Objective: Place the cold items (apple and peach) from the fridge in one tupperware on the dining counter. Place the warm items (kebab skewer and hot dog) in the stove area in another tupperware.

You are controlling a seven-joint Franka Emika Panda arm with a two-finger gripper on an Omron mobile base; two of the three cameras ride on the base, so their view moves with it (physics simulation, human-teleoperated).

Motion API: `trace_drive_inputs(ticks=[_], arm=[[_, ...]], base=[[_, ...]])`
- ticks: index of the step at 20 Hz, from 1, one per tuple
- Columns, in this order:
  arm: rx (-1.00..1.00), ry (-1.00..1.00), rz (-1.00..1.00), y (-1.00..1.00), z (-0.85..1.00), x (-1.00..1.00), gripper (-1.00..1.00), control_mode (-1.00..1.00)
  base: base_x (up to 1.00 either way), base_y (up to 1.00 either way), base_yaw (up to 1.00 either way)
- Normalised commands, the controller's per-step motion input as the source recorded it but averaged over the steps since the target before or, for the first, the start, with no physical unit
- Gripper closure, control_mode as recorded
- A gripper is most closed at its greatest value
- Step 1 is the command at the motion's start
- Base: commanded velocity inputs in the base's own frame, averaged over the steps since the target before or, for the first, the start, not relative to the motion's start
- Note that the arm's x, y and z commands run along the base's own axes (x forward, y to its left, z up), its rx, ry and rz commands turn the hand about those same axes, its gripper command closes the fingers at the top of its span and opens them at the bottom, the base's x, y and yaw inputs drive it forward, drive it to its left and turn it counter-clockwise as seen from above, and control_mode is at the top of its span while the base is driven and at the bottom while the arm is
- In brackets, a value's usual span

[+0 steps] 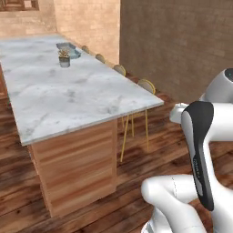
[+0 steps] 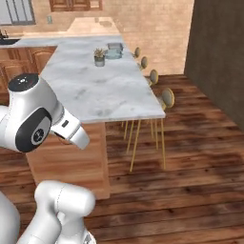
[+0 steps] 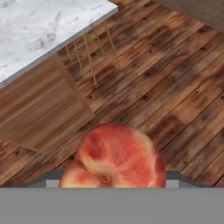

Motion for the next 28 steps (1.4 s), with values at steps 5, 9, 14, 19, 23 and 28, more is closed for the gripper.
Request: trace_drive_inputs(ticks=[5, 9, 14, 19, 23, 28], arm=[[0.0, 0.0, 0.0, 0.0, 0.0, 0.0, 1.0, 1.0], [0.0, 0.0, 0.0, 0.0, 0.0, 0.0, 1.0, 1.0], [0.0, 0.0, 0.0, 0.0, 0.0, 0.0, 1.0, 1.0], [0.0, 0.0, 0.0, 0.0, 0.0, 0.0, 1.0, 1.0], [0.0, 0.0, 0.0, 0.0, 0.0, 0.0, 1.0, 1.0], [0.0, 0.0, 0.0, 0.0, 0.0, 0.0, 1.0, 1.0]], base=[[0.95, -1.0, 0.0], [0.93, -1.0, -0.01], [0.93, -1.0, 0.0], [0.97, -1.0, 0.0], [1.0, -0.89, 0.02], [1.0, -0.77, 0.14]])
